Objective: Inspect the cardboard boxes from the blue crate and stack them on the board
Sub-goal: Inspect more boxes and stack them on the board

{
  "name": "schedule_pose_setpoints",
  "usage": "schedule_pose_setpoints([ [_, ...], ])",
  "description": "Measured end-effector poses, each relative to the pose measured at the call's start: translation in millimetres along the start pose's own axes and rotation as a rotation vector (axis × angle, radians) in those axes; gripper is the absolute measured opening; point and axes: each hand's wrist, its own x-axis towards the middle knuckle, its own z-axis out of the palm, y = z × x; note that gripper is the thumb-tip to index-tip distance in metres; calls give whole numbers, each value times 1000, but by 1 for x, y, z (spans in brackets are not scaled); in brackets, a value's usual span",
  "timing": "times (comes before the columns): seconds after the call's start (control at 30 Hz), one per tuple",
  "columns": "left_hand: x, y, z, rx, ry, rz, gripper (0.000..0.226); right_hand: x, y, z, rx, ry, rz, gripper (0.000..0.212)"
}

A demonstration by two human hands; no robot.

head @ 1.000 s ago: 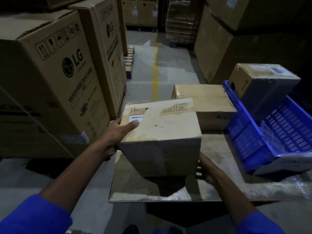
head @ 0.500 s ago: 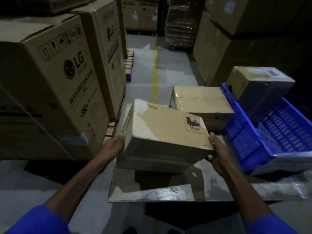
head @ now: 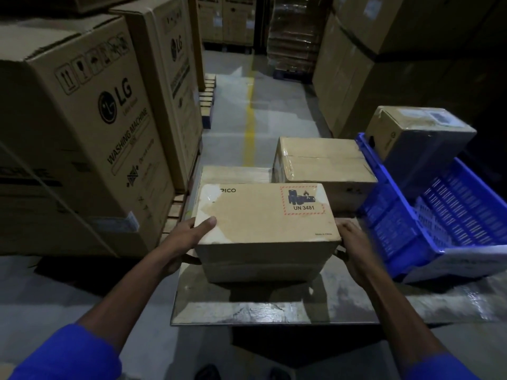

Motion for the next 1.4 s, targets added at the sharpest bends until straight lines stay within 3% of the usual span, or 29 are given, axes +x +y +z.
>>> schedule_pose_setpoints([
  [0.1, -3, -2, -13, -68, -14, -14, 99, 5, 17, 7, -108, -62, 95, 22],
  [0.17, 2, -11, -25, -138, 19, 2, 111, 4, 32, 13, -118, -104, 207, 32],
  [0.2, 1, -11, -29, -168, 36, 13, 106, 4, 39, 15, -95, -134, 256, 39],
  [0.27, -8, -6, -32, -158, 79, 81, 73, 8, 49, 18, 9, -154, 297, 49],
  [0.33, -9, -6, -37, -50, 166, 160, 45, 11, 49, 19, 134, -99, 255, 49],
  [0.37, -9, -7, -40, 1, 206, 191, 42, 12, 45, 18, 189, -68, 225, 47],
  [0.43, -6, -11, -44, 124, 239, 238, 47, 11, 31, 16, 270, -44, 171, 46],
  [0.53, 0, -23, -37, 273, 120, 195, 54, 7, 0, 12, 346, -43, 66, 42],
  [0.67, 5, -29, -5, 179, 14, 52, 60, -5, -43, 6, 248, -90, -47, 39],
  [0.8, -1, -7, 17, -113, 22, 1, 47, -12, -58, 12, 22, -151, -140, 46],
  [0.9, -14, 20, 19, -157, -32, 21, 68, -12, -60, 23, -34, -166, -127, 65],
  [1.03, -22, 56, 23, -96, -20, 69, 41, -9, -68, 40, -113, -184, -99, 91],
  [1.13, -23, 69, 31, -2, 27, 67, 45, -3, -72, 49, -161, -193, -87, 112],
  [1.17, -22, 70, 33, 10, 39, 63, 44, -1, -71, 50, -173, -186, -85, 110],
  [1.27, -21, 72, 35, 44, 55, 62, 36, -2, -69, 51, -228, -148, -124, 76],
  [1.4, -12, 76, 34, 58, 82, 119, 36, 4, -69, 51, -244, -130, -138, 70],
])
